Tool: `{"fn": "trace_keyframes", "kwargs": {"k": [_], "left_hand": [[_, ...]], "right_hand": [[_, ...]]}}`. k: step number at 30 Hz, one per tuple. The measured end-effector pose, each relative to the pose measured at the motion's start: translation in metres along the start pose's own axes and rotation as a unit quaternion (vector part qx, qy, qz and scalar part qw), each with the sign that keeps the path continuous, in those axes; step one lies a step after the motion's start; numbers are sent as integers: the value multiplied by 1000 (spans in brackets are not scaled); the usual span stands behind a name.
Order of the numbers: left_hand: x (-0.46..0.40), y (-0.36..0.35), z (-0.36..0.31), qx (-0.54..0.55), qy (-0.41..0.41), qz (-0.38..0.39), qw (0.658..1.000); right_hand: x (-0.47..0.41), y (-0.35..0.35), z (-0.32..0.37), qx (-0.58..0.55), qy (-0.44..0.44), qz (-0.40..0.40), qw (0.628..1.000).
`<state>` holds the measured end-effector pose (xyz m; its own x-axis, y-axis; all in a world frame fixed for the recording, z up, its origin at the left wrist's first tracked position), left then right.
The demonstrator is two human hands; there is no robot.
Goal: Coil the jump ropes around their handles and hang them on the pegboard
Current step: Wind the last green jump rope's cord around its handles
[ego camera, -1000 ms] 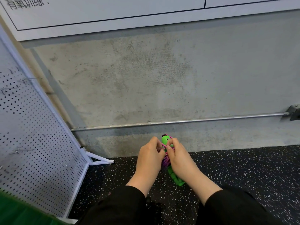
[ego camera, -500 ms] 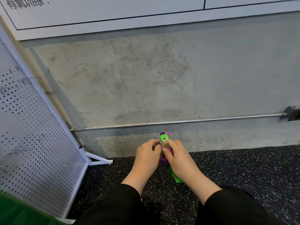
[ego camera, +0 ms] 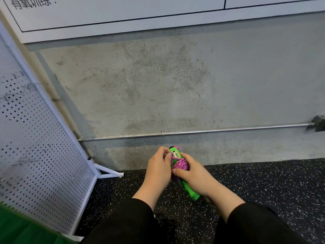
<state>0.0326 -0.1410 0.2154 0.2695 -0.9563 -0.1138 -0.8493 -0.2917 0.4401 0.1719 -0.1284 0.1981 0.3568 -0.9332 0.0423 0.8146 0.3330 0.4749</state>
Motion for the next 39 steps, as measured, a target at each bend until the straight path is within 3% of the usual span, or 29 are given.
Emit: {"fn": "trace_keyframes", "kwargs": {"k": [4,7,12,16,22,26,31,35,39], "left_hand": [[1,0,1,-154,-58,-28,986],[1,0,-3,-117,-91,-34,988],[8,-4,-7,-153,-200,79,965],[9,-4,-5,-154,-205,121,959],[2,-2,-3,-109,-166,89,976],[-1,14,-3,72,-152,-43,985],[-4,34,3,236,-11,-144,961],[-1,26,4,368,118,-40,922],[10,16,-1,436,136,111,883]], "right_hand": [[1,-2,-3,108,0,19,994],[-1,1,-5,130,1,20,991],[-1,6,-6,182,3,83,980],[6,9,-8,184,17,138,973],[7,8,-1,66,20,71,995],[4,8,0,-9,28,54,998],[6,16,4,-73,45,18,996],[8,19,9,-136,70,0,988],[12,16,19,-164,106,-15,981]]}}
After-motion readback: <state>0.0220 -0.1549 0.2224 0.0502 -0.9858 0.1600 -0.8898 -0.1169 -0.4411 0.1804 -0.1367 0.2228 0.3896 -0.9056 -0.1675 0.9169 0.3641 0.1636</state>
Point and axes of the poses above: each hand's wrist, its own x-axis away from the middle knuckle, its own y-axis out of the back of the hand, z = x × y, the point moved 2 cm from there along -x, towards the middle knuckle, and after that the axes turned 9 degrees about x, right-handed, at the moved point
